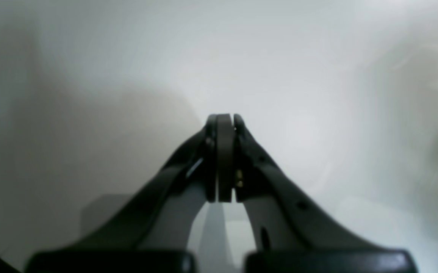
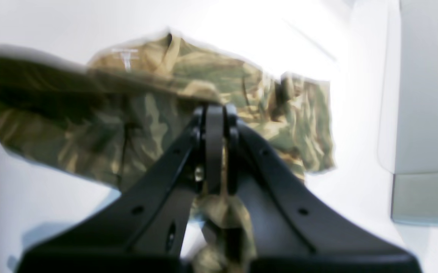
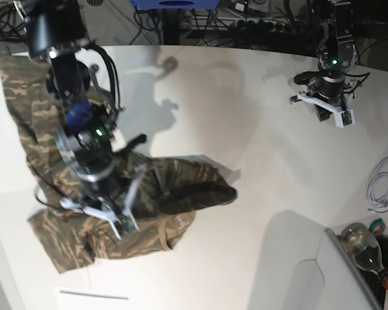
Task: Layout the t-shirt on the table in an organized manner, then fold the t-shirt properly
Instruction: 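Grasp the shirt's bunched middle with the right gripper and flip it over, then reach the right gripper into the shirt center and grasp the fabric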
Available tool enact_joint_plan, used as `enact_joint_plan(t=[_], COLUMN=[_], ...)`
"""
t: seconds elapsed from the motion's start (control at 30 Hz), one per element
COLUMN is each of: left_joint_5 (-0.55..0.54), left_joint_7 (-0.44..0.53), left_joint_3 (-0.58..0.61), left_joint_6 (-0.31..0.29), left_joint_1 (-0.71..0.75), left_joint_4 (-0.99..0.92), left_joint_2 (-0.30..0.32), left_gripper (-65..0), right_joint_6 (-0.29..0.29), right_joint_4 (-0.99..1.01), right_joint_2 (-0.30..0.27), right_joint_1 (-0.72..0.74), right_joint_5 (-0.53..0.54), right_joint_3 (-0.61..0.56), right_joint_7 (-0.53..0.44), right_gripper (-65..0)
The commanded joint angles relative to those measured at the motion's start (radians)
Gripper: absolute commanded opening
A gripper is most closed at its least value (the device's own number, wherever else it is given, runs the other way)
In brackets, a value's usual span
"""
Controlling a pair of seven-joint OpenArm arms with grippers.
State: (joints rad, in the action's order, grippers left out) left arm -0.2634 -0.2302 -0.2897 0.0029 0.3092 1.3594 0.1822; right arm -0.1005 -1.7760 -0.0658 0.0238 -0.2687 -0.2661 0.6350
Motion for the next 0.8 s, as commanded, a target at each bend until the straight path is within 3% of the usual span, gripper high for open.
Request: enact_joint_plan(t=[0.0, 0.23, 0.3, 0.47, 0.6, 0.77], left_joint_5=[0.000, 0.000, 0.000, 0.000, -0.004, -0.004], left_joint_7=[0.022, 0.018, 0.016, 0.016, 0.015, 0.022], left_joint_3=[-0.001, 0.002, 0.002, 0.002, 0.004, 0.145], left_joint_6=[0.003, 0.003, 0.003, 0.003, 0.003, 0.003], left_joint_1=[-0.014, -0.098, -0.129, -0.198, -0.242, -0.259], left_joint_4=[0.016, 0.016, 0.015, -0.010, -0.077, -0.134], left_joint_2=[0.010, 0.006, 0.006, 0.004, 0.004, 0.009], left_gripper=[-65.0, -65.0, -65.0, -65.0, -65.0, -65.0], right_joint_6=[-0.017, -0.037, -0.037, -0.037, -0.037, -0.037], right_joint_4=[-0.063, -0.226, -0.219, -0.178, -0.147, -0.104], right_joint_2=[0.005, 0.004, -0.022, -0.073, -0.099, -0.099], right_joint_1=[-0.025, -0.328, -0.387, -0.459, -0.496, -0.549], right_joint_5=[0.003, 0.003, 0.004, 0.006, 0.006, 0.006], right_joint_3=[0.017, 0.046, 0.044, 0.051, 0.051, 0.041], right_joint_7=[-0.027, -0.028, -0.027, -0.020, 0.069, 0.072], right_gripper=[-65.0, -65.0, -65.0, -65.0, -65.0, -65.0])
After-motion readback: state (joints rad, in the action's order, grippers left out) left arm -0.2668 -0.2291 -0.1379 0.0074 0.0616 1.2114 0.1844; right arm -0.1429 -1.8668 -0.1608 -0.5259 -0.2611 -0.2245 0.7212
